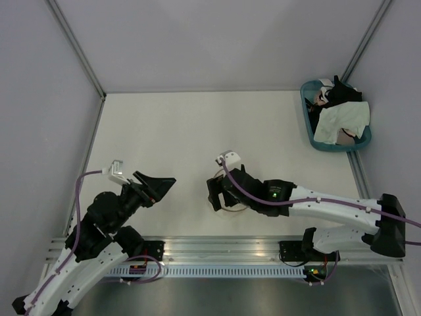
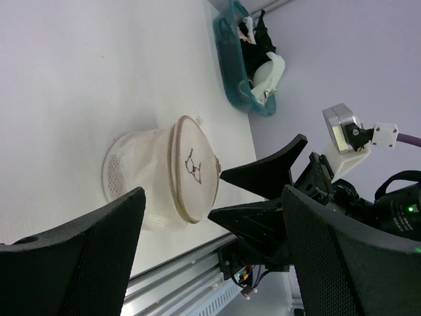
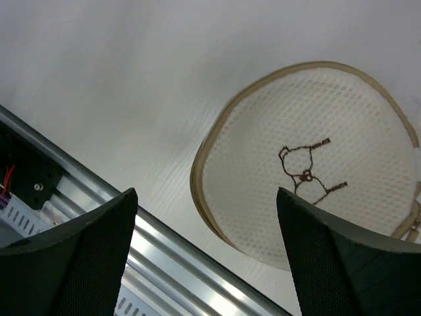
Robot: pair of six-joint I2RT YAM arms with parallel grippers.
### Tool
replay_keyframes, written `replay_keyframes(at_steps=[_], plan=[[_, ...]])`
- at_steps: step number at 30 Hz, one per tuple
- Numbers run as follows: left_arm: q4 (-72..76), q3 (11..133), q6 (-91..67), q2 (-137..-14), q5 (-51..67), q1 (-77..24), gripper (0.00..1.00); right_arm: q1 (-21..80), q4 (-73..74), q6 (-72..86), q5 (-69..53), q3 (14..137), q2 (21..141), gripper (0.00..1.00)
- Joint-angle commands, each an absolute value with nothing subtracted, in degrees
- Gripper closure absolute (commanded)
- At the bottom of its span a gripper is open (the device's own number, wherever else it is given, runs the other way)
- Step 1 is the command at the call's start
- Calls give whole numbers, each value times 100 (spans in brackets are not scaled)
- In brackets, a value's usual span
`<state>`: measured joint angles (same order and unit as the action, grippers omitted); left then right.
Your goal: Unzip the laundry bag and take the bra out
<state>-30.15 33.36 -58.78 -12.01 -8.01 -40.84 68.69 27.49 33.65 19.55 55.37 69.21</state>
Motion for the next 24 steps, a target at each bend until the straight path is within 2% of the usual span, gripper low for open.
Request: replay_keyframes(at_steps=[1, 7, 8, 13, 18, 19, 21, 22, 24], plan=[[-3760, 3348, -6231, -994, -1266, -4069, 12, 6969, 2487, 3593, 2407, 6055, 7399, 11], [-3990, 3410, -6214, -897, -1195, -4069, 11, 7075, 2995, 4086, 3461, 6714, 8296, 26], [-4008, 3419, -6214, -862, -1195, -4069, 11, 7084, 3110, 4157, 3602, 6802, 8401, 31], [-4087, 3410, -6205, -721, -1204, -4069, 11, 7110, 3436, 4359, 4007, 7189, 8955, 41], [-4236, 3410, -6223, -536, -1230, -4069, 10, 7102, 3595, 4491, 4113, 7383, 9378, 46], [-4271, 3419, -6231, -510, -1239, -4069, 10, 7102, 3621, 4535, 4183, 7374, 9404, 55], [-4315, 3436, -6240, -440, -1257, -4069, 10, 7102, 3673, 4588, 4262, 7374, 9448, 61], [-4342, 3445, -6232, -422, -1257, -4061, 10, 7102, 3709, 4631, 4315, 7374, 9448, 73], [-4377, 3454, -6240, -378, -1257, -4069, 10, 7102, 3840, 4702, 4403, 7392, 9448, 88]])
